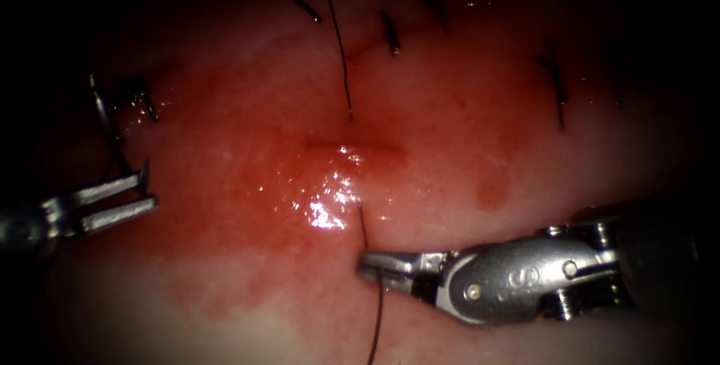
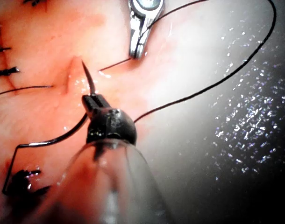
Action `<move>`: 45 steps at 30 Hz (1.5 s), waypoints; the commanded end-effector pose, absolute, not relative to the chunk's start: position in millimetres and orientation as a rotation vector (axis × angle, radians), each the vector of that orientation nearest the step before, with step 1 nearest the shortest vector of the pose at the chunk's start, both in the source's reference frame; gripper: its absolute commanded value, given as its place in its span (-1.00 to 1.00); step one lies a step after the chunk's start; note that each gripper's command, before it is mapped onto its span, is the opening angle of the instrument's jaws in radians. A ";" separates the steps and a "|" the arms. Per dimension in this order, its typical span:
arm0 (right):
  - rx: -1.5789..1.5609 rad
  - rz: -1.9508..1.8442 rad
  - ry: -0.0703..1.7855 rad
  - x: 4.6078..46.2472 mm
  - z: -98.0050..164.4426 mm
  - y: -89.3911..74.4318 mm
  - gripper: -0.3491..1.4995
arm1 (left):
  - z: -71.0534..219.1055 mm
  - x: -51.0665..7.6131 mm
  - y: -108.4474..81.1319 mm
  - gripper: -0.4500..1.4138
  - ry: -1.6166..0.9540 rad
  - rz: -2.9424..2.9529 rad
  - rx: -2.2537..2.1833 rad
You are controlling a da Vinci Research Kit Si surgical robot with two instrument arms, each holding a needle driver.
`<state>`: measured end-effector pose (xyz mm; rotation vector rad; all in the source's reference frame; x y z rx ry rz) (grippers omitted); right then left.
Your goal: Wound Closure
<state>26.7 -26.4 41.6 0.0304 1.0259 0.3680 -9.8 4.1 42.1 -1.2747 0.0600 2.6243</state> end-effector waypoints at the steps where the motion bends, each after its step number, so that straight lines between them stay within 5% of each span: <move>1: 0.044 0.357 1.036 27.5 40.6 -28.9 -1.00 | 42.6 -10.4 3.2 -1.00 0.054 2.623 -1.275; 20: 0.112 0.298 1.111 29.7 29.4 -37.5 -1.00 | 42.5 -10.4 3.1 -1.00 0.053 2.623 -1.277; 21: 0.095 0.285 1.113 29.8 29.7 -37.0 -0.65 | 42.5 -10.4 3.1 -1.00 0.053 2.623 -1.277; 22: 0.056 0.262 1.120 29.8 30.4 -35.9 0.11 | 42.5 -10.4 3.1 -1.00 0.053 2.623 -1.277; 23: 0.034 0.255 1.124 29.7 31.1 -34.9 0.47 | 42.5 -10.4 3.1 -1.00 0.053 2.623 -1.277; 26: -0.042 0.216 1.139 29.3 33.0 -31.9 0.82 | 42.6 -10.4 3.1 -1.00 0.053 2.623 -1.277; 45: -0.099 0.255 1.091 27.8 44.4 -20.9 0.86 | 42.6 -10.3 3.1 -1.00 0.053 2.624 -1.278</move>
